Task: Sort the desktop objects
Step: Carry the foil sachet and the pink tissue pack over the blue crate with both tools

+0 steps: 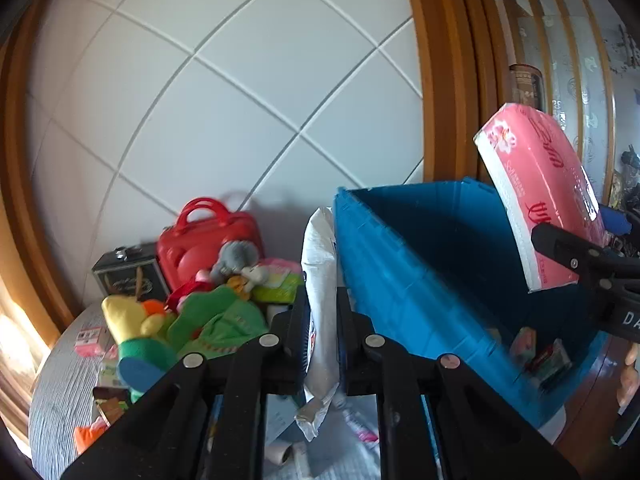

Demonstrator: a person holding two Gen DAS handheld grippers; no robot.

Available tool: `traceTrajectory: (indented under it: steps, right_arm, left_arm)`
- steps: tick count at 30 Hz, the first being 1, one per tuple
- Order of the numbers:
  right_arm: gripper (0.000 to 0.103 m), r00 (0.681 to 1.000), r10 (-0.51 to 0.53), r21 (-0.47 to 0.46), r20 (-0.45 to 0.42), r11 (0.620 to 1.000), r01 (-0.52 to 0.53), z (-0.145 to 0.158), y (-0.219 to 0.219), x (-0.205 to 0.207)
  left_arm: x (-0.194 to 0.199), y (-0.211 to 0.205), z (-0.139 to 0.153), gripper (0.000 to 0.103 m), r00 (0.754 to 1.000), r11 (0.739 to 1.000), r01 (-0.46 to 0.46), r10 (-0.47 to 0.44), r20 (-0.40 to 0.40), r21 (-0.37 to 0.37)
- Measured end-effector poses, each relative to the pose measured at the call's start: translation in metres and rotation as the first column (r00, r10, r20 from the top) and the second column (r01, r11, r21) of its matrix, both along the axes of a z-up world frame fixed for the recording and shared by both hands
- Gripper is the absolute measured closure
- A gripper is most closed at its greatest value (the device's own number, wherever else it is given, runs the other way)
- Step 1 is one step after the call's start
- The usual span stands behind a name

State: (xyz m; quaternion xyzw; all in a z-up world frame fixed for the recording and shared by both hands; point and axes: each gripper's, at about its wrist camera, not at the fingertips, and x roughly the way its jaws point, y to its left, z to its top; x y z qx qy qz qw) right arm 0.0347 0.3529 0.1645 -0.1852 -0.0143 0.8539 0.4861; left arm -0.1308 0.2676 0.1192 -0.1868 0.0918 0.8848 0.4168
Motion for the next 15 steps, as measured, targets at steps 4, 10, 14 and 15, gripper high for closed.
traceTrajectory:
  steps: [4,10,14,15]
  right_arm:
    - [0.014,0.999,-0.036,0.008,0.004,0.999,0.036,0.014,0.037,0.032]
    - [0.014,0.997,-0.052,-0.024,0.053,0.998,0.053,0.028,0.1,0.064]
    - [0.014,0.991,-0.059,-0.065,0.118,0.996,0.067,0.028,0.147,0.072]
    - [0.014,0.989,-0.066,-0.081,0.136,0.994,0.077,0.026,0.161,0.075]
  left_arm:
    - [0.014,0.051,0.022,0.092,0.999,0.999,0.038,-0.038,0.019,0.014]
    - [0.027,0.14,0.047,0.092,0.991,0.998,0.068,-0.068,0.113,0.005]
    - [0.021,0.204,0.048,0.092,0.977,0.995,0.07,-0.055,0.207,-0.067]
    - [0.023,0.22,0.044,0.092,0.976,0.993,0.073,-0.051,0.211,-0.096]
